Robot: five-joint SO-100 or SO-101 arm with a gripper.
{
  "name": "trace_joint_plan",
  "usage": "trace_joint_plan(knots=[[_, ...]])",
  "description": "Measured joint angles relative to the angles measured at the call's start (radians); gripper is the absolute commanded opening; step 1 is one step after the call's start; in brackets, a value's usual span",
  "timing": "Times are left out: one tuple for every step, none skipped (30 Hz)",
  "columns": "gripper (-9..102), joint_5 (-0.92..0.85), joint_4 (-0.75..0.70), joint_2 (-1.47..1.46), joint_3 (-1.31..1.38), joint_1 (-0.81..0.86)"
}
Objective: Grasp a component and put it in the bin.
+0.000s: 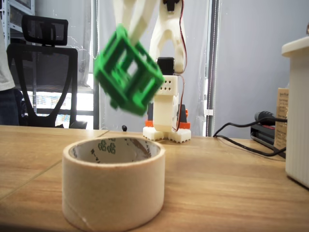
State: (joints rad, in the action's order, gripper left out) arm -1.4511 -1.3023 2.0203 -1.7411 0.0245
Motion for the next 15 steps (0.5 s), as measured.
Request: trace_joint_plan(knots=[[1,0.0,0.0,-0.014,0.011,-0.002],[1,0.0,0.0,-0.032,0.02,-0.002],[1,0.0,0.0,-0.054,0.026,-0.003],[1,0.0,0.0,-0.075,0.032,-0.003],[1,0.0,0.0,-0.097,0.037,-0.003],[1,0.0,0.0,-0.118,0.038,-0.003],[1,0.0,0.0,-0.138,0.04,-0.003],[1,0.0,0.0,-0.152,0.04,-0.003],[1,0.0,0.0,-0.163,0.04,-0.003],[1,0.0,0.0,-0.173,0.04,-0.003],[1,0.0,0.0,-0.179,0.04,-0.003],[1,0.0,0.0,-0.186,0.04,-0.003],[1,0.0,0.0,-0.189,0.04,-0.003],[1,0.0,0.0,-0.19,0.04,-0.003],[1,0.0,0.0,-0.192,0.04,-0.003]])
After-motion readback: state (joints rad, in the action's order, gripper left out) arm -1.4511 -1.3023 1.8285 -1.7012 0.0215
